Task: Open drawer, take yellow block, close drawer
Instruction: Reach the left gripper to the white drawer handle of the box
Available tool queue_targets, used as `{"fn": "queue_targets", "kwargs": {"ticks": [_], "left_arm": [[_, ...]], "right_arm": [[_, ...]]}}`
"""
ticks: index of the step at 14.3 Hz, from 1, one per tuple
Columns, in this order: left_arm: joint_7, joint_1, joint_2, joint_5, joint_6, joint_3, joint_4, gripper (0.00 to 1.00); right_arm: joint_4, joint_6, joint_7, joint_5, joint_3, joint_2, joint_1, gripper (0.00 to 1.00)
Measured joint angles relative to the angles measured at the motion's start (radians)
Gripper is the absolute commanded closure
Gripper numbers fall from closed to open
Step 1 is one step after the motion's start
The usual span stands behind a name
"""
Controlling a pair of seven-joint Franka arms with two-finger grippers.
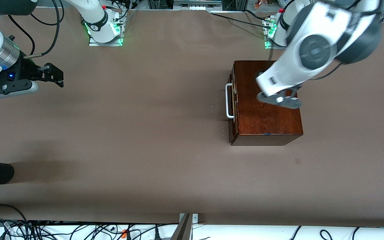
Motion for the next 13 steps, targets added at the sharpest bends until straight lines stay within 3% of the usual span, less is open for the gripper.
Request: {"fn": "queue_targets", "kwargs": {"ticks": [6,13], "left_arm": [[-0.213,-0.133,0.154,0.017,0.159,0.0,0.055,0.0],[-0.396,-0.249,0.228,0.138,0.195,0.001,0.049,0.0]], "right_arm": [[0.0,-0.001,0.0,0.0,0.0,0.0,0.0,0.0],[0.0,-0.011,0.0,0.0,-0.004,0.0,0.0,0.0]]}}
